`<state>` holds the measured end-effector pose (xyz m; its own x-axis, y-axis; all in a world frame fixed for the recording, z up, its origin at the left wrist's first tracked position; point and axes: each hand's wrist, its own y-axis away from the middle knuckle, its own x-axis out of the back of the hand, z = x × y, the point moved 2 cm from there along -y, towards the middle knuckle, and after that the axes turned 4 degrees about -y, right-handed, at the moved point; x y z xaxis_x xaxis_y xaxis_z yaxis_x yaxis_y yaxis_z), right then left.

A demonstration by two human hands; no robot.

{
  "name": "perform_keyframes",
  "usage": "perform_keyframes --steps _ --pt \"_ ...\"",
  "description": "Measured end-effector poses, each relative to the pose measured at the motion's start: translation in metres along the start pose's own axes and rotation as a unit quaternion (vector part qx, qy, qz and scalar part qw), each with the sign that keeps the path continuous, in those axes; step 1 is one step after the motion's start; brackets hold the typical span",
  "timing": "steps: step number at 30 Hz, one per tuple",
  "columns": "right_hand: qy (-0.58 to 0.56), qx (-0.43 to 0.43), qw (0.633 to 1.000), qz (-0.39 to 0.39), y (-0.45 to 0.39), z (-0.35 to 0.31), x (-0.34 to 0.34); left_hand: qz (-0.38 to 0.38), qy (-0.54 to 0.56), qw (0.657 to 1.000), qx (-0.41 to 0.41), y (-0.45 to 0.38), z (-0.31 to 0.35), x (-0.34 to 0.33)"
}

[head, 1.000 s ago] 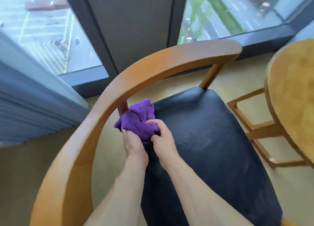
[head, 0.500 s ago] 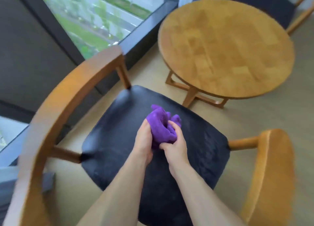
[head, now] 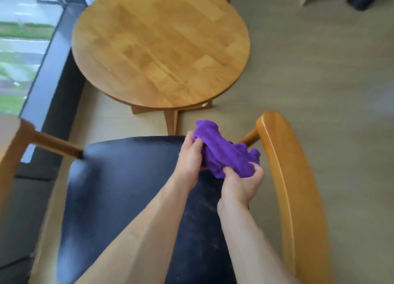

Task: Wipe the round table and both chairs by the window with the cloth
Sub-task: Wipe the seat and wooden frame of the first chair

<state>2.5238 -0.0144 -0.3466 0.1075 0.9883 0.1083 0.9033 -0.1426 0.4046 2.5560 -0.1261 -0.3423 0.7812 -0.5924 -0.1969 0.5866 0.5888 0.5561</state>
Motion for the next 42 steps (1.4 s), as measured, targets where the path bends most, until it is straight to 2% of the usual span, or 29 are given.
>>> perform_keyframes --steps 3,6,10,12,15,18,19,20,23,25,31,36,42 --pt "-0.126 0.03 0.988 0.082 -0.014 -0.012 0.001 -0.069 -0.03 0.997 -0.002 -0.006 -0.004 -0.017" --pt "-0.209 0.01 0.975 0.073 -0.038 -0.021 -0.012 -0.103 -0.067 0.992 -0.036 -0.03 0.006 -0.04" --pt "-0.246 -0.007 0.968 0.048 -0.062 -0.026 -0.029 -0.147 -0.092 0.982 -0.075 -0.055 0.021 -0.081" --pt "-0.219 -0.003 0.975 0.035 -0.075 -0.019 -0.032 -0.181 -0.101 0.975 -0.074 -0.063 0.009 -0.095" --pt "-0.105 0.002 0.994 0.016 -0.086 0.003 -0.036 -0.179 -0.181 0.964 -0.072 -0.08 -0.012 -0.09" --pt "0.003 -0.024 1.0 -0.006 -0.085 0.011 -0.037 -0.179 -0.362 0.912 -0.068 -0.093 -0.02 -0.077" --pt "0.009 -0.016 1.0 0.005 -0.086 0.01 -0.037 -0.175 -0.376 0.907 -0.069 -0.096 -0.017 -0.076" --pt "0.008 0.009 1.0 0.024 -0.085 0.006 -0.035 -0.177 -0.354 0.915 -0.078 -0.095 -0.011 -0.077" --pt "-0.028 0.07 0.994 0.085 -0.082 -0.008 -0.038 -0.208 -0.17 0.959 -0.09 -0.083 0.011 -0.089" --pt "-0.056 0.075 0.991 0.1 -0.084 -0.012 -0.046 -0.231 -0.103 0.963 -0.094 -0.078 0.013 -0.095" --pt "-0.05 0.013 0.994 0.094 -0.065 0.015 -0.052 -0.201 -0.232 0.95 -0.061 -0.09 -0.018 -0.06" --pt "-0.073 0.045 0.988 0.129 -0.012 0.031 -0.047 -0.266 -0.114 0.957 -0.01 -0.065 -0.029 -0.026" --pt "-0.123 -0.04 0.971 0.199 0.074 0.058 -0.007 -0.315 -0.18 0.931 0.048 0.002 -0.046 0.013"
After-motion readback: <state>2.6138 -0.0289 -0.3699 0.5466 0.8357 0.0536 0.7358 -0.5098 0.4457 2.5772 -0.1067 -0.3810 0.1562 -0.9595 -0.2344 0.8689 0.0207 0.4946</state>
